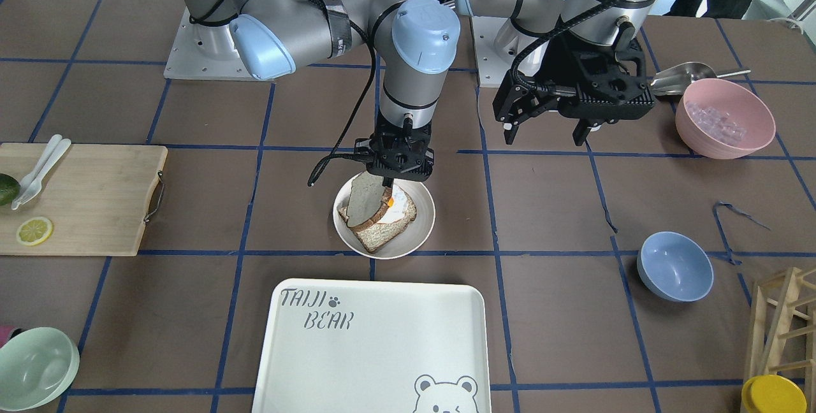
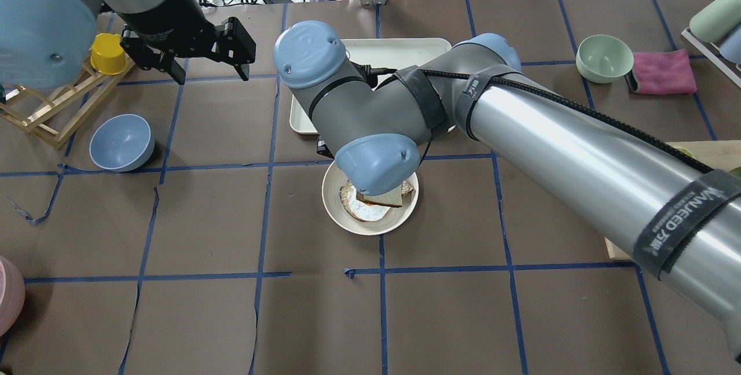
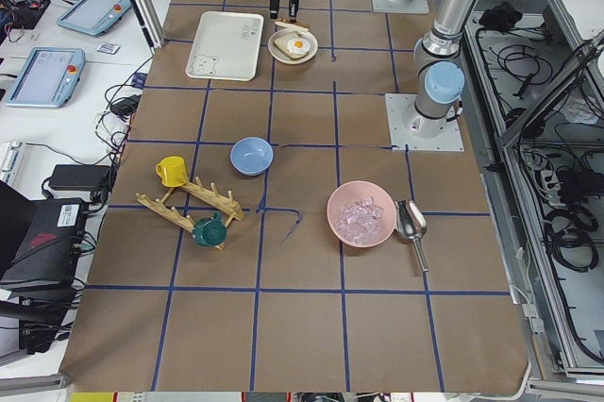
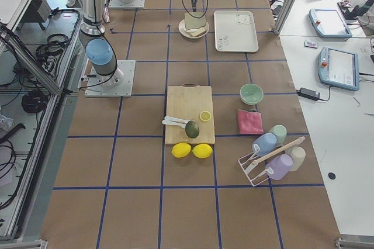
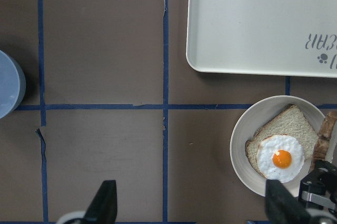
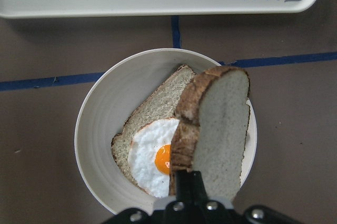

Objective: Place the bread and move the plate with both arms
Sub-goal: 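Lower the bread onto the egg toast and open the right gripper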

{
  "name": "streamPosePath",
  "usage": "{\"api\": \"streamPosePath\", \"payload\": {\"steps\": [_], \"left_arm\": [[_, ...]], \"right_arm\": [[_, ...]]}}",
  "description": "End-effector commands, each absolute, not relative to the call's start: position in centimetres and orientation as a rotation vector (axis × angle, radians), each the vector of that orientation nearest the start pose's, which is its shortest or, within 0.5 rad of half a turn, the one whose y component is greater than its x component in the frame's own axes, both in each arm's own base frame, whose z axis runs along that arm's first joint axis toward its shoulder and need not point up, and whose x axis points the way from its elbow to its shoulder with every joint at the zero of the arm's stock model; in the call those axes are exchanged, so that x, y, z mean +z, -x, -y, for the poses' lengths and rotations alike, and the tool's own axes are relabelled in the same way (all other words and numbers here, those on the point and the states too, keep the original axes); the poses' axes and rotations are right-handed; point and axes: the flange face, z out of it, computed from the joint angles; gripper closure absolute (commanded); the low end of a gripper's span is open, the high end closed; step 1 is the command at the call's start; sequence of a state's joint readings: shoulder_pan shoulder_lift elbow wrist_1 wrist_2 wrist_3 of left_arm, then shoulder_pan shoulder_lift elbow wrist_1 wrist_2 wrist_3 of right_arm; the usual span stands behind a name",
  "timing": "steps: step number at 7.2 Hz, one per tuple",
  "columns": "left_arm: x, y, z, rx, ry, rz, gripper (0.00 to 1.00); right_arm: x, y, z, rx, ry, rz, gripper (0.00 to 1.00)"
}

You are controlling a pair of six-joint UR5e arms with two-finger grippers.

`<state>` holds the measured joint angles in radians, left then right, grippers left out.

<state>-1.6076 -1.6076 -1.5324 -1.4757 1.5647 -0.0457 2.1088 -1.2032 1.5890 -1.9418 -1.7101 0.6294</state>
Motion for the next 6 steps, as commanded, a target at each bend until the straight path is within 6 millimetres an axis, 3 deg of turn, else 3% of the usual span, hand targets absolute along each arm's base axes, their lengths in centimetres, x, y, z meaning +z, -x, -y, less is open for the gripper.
{"api": "streamPosePath", "payload": {"steps": [1, 6], "left_arm": [[49.8, 15.3, 51.1, -0.152, 0.012, -3.148, 0.00], [49.8, 15.3, 51.1, -0.149, 0.012, -3.148, 0.00]], "right_arm": [[29.5, -42.0, 47.0, -0.076, -0.192, -3.268, 1.00], [27.2, -41.8, 46.5, -0.035, -0.199, -3.283, 1.00]]}}
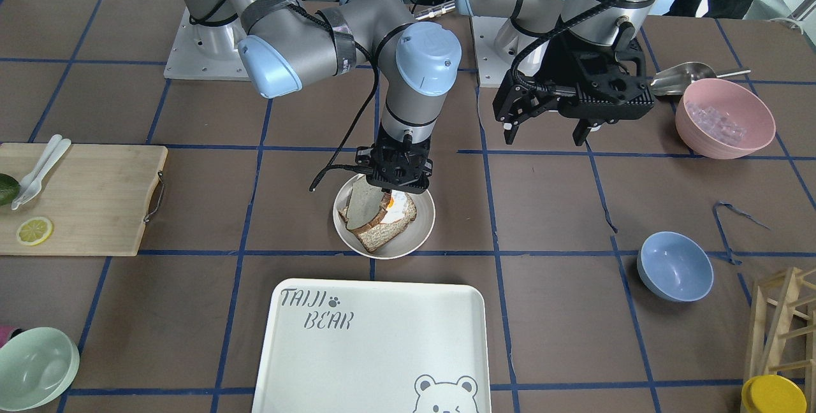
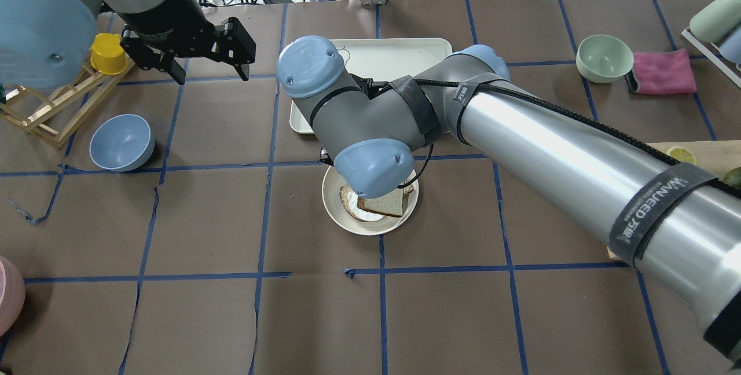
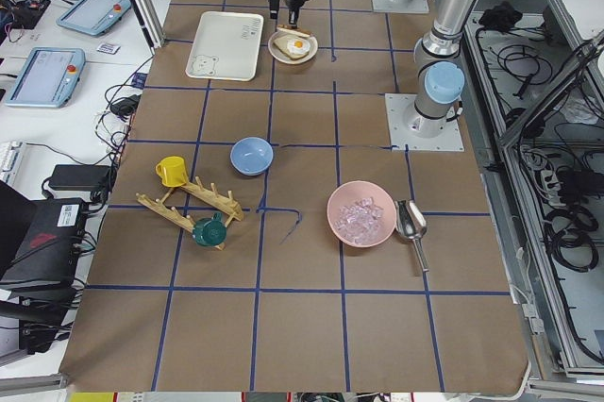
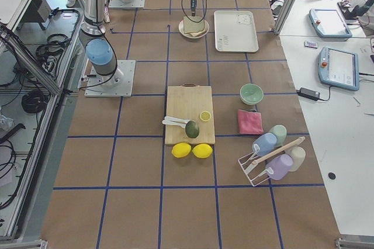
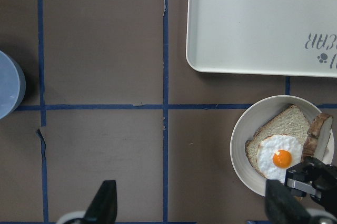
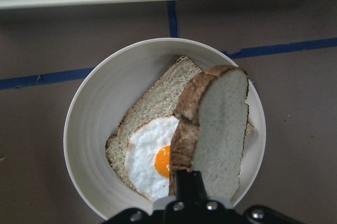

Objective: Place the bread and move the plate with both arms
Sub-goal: 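Lower the bread onto the egg toast and open the right gripper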

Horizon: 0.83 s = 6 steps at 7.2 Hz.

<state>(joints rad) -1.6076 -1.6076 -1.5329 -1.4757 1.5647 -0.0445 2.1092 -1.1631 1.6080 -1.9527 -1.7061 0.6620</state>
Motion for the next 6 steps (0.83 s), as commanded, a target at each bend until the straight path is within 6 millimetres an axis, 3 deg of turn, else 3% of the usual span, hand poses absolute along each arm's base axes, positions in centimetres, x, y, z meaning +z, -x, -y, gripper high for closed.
{"api": "streamPosePath", "payload": {"steps": [1, 2, 3, 4, 6], "left_arm": [[49.8, 15.3, 51.1, -0.152, 0.012, -3.148, 0.00], [49.8, 15.3, 51.2, -0.149, 0.012, -3.148, 0.00], [49.8, 15.3, 51.1, -0.149, 0.012, -3.148, 0.00], [49.8, 15.3, 51.1, -0.149, 0.012, -3.148, 0.00], [48.8, 15.3, 51.2, -0.123, 0.033, -3.150, 0.00]], "right_arm": [[27.3, -41.9, 46.7, -0.065, -0.204, -3.266, 0.79], [27.3, -42.3, 46.6, -0.044, -0.216, -3.230, 0.45], [27.9, -42.4, 46.6, -0.043, -0.247, -3.209, 0.36], [28.5, -42.6, 46.4, -0.022, -0.248, -3.175, 0.35], [32.4, -40.2, 47.5, -0.083, -0.176, -3.143, 0.29]]}}
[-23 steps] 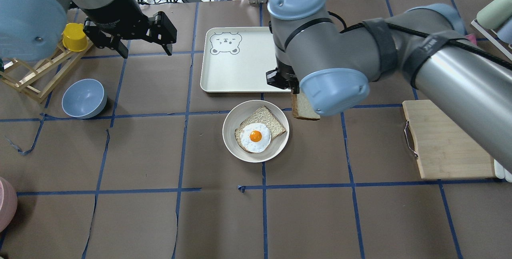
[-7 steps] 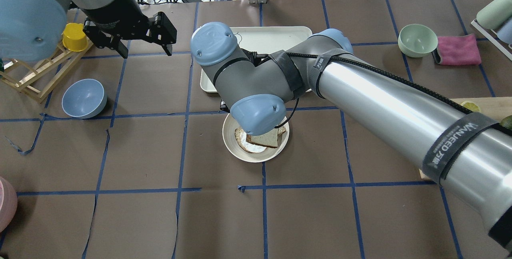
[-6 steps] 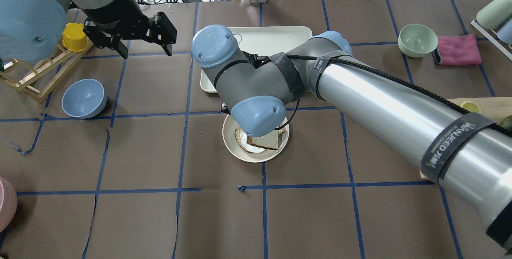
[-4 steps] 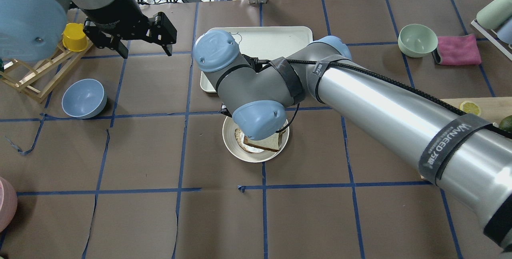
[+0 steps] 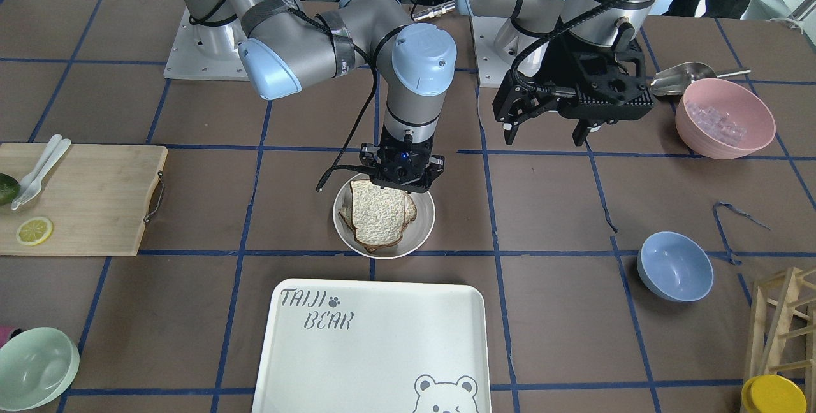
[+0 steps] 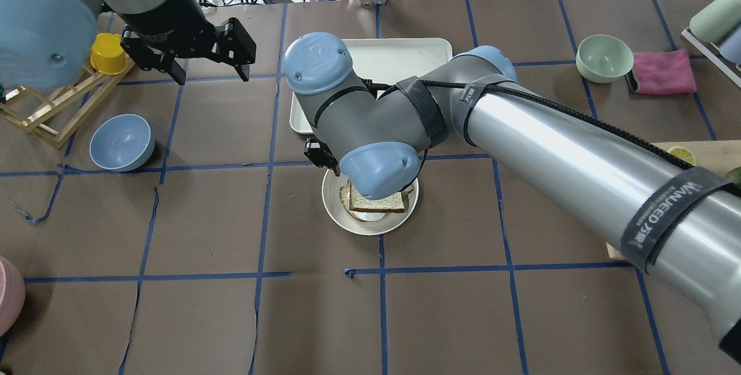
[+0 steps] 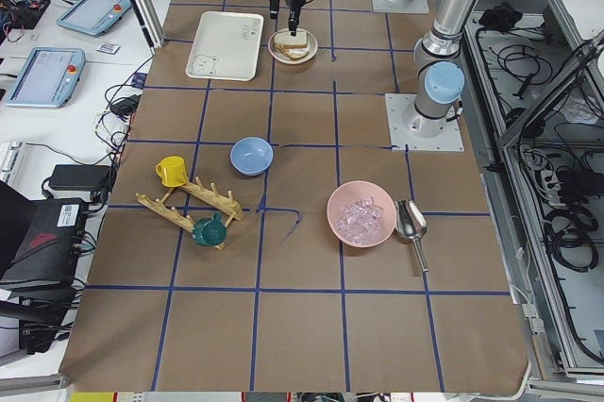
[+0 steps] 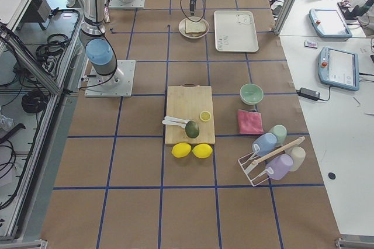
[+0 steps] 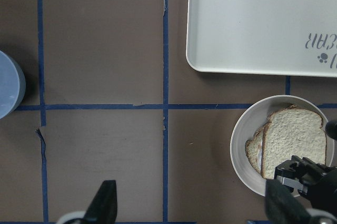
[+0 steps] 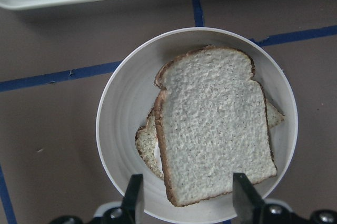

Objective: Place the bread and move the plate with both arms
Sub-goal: 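Raise the right gripper away while the left gripper reaches to the plate rim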

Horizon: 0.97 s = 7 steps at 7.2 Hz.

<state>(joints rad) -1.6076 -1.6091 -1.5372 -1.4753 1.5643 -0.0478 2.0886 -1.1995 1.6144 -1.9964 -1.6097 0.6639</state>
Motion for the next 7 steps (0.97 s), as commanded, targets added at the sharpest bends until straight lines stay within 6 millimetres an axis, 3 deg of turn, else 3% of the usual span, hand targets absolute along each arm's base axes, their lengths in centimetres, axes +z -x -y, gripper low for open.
{"api": "streamPosePath", "payload": {"steps": [1, 3, 4, 5, 6, 7], "left_arm": [[47.5, 15.3, 51.1, -0.113, 0.038, -3.152, 0.00], [42.2, 15.5, 50.2, -0.043, 0.026, -3.152, 0.00], [39.0, 15.7, 49.7, -0.028, 0.034, -3.153, 0.00], [35.4, 16.7, 48.4, -0.016, 0.029, -3.151, 0.00], [32.0, 18.0, 47.4, -0.012, 0.079, -3.154, 0.00], [28.6, 19.1, 46.9, 0.017, 0.121, -3.151, 0.00]], "right_arm": [[35.5, -36.5, 48.9, -0.129, -0.082, -3.135, 0.23], [41.0, -26.5, 51.4, -0.150, -0.001, -3.152, 0.13], [43.4, -22.3, 50.7, -0.105, 0.089, -3.173, 0.12], [46.1, -19.4, 50.2, -0.162, 0.202, -3.171, 0.00], [48.2, -18.7, 48.7, -0.186, 0.205, -3.170, 0.00], [48.7, -17.6, 49.1, -0.190, 0.179, -3.171, 0.00]]}}
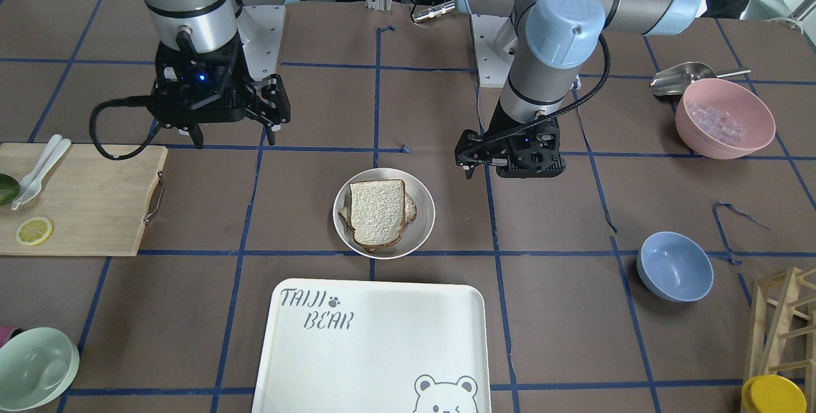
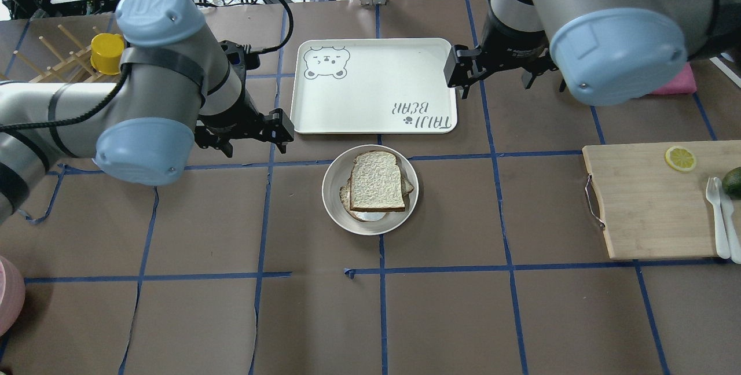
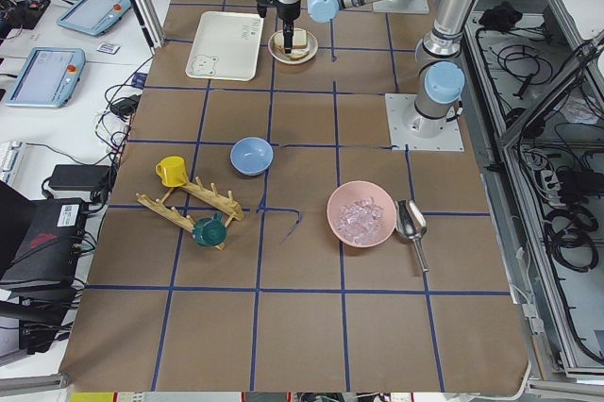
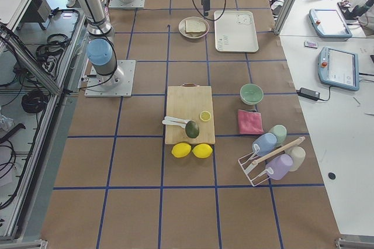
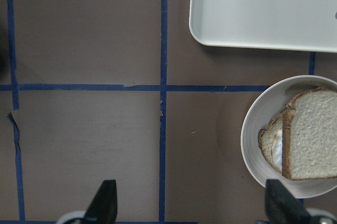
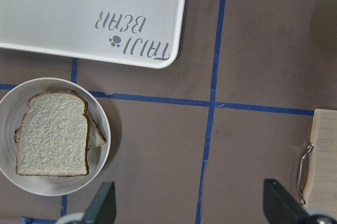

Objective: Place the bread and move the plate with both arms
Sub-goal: 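Raise the right gripper away while the left gripper reaches to the plate rim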

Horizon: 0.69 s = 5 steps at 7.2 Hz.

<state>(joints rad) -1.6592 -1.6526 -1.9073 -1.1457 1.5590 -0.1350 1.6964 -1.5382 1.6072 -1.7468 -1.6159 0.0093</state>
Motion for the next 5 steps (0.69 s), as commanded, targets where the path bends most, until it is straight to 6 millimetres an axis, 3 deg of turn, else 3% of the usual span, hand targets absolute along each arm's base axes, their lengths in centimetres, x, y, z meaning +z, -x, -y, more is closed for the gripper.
{"api": "streamPosePath", "payload": {"steps": [1, 2, 3, 4, 5], "left_arm": [[26.1, 20.5, 46.8, 0.064, 0.180, -3.198, 0.00], [24.0, 21.4, 47.0, 0.133, 0.274, -3.218, 0.00], [22.0, 22.4, 47.3, 0.140, 0.297, -3.215, 0.00], [20.4, 23.5, 47.4, 0.135, 0.301, -3.212, 0.00], [19.3, 24.0, 47.6, 0.141, 0.297, -3.211, 0.12]], "right_arm": [[48.8, -15.7, 49.4, -0.140, 0.125, -3.170, 0.00], [49.4, -14.4, 49.4, -0.155, 0.271, -3.158, 0.00], [51.0, -15.0, 48.6, -0.215, 0.306, -3.097, 0.00], [50.4, -13.8, 48.6, -0.168, 0.270, -3.108, 0.00], [50.3, -13.3, 48.3, -0.108, 0.250, -3.100, 0.00]]}}
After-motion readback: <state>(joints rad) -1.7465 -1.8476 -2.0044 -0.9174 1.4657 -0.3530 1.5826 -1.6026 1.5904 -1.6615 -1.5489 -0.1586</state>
